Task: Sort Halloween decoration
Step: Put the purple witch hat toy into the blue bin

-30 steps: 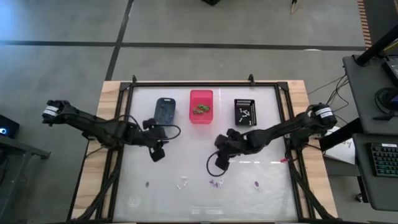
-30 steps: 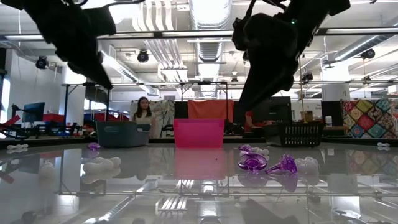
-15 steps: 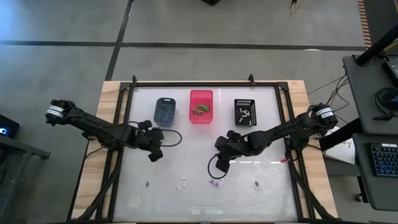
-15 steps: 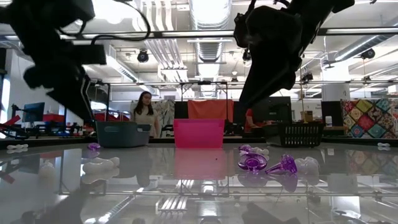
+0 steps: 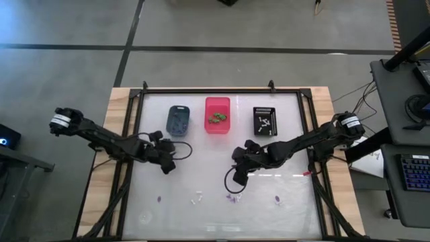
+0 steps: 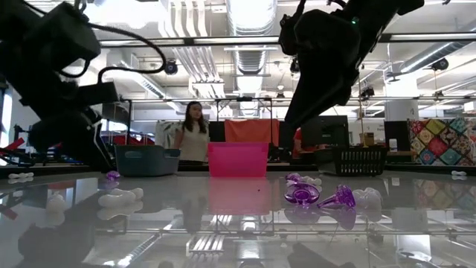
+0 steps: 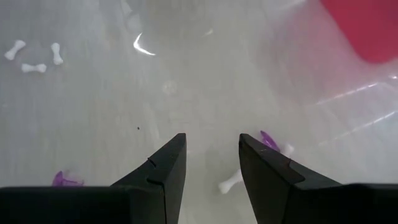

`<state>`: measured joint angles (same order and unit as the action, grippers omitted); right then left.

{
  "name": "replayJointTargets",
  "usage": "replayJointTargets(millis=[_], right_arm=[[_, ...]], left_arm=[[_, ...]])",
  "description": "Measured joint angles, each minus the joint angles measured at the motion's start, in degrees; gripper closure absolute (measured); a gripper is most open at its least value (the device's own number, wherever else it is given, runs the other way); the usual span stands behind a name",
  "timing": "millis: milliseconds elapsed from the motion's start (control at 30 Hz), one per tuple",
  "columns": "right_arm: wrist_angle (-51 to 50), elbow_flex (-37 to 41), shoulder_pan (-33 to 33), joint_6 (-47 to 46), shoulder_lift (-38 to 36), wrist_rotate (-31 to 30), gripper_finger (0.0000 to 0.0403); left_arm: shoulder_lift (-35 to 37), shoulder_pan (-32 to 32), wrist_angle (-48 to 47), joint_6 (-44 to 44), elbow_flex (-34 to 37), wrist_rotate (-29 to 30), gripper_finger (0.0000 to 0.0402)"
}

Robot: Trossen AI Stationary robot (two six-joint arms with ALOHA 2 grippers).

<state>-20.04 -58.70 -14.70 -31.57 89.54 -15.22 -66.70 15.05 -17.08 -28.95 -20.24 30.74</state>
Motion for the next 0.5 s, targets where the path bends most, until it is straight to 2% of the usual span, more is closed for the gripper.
replayJointTargets(millis=[100,300,500], right_arm=[[0.06,0.0,0.0,0.14,0.0,0.0,0.0266],[0.25,0.0,0.09,0.76,0.0,-0.02,0.0266],[1.1,-0.02,0.09,0.8,0.0,-0.33,0.0266]], left_arm=[[0.0,-0.02,3.8,-0.04,2.09,2.08,0.0242],[-0.09,-0.04,4.18,-0.24,3.14,3.11,0.0246],[-0.95,-0.04,4.26,-0.53,3.81,3.24,0.0283]])
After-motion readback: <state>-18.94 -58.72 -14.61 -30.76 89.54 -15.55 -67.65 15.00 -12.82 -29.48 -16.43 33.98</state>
